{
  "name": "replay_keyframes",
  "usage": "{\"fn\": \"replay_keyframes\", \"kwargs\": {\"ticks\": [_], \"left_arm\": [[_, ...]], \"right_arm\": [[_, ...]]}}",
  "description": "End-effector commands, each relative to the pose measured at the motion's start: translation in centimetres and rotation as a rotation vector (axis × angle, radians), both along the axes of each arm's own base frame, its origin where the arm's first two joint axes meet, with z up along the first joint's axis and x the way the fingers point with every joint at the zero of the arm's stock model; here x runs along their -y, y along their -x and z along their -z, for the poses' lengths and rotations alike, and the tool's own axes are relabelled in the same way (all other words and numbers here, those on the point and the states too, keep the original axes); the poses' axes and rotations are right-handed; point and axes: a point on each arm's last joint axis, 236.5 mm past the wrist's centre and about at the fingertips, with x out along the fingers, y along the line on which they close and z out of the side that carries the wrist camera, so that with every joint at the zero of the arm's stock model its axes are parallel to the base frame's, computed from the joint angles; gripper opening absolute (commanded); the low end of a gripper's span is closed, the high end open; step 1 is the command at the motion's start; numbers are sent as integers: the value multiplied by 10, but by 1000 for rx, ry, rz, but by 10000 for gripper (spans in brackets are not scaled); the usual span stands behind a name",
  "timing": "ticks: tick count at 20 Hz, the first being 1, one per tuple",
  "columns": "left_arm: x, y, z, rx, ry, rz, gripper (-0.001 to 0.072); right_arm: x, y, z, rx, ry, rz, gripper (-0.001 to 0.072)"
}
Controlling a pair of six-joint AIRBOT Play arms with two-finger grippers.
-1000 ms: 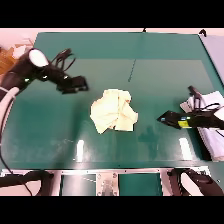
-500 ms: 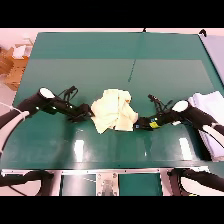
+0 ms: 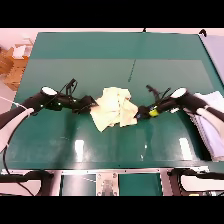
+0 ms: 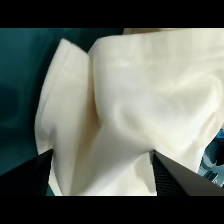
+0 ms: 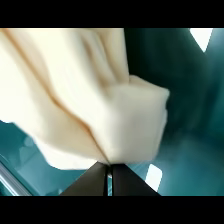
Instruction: Fold the shirts.
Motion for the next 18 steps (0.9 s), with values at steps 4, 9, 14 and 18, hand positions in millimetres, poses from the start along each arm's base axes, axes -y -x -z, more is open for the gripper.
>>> {"fn": "replay_keyframes", "kwargs": {"ticks": [4,9,14,18], "left_arm": [[2,-8,-8,26,14,-3,184],[14,12,-10,-5,33,77,363],[59,41,16,5,-24,187,364],[69,54,48,-57,-54,209,362]], "right_arm": [[105,-58,-103,174,-20,186,12],[110,-63,-103,185,-11,199,12],[110,-64,-103,188,-10,202,12],[110,-64,-103,187,-10,201,12]]}}
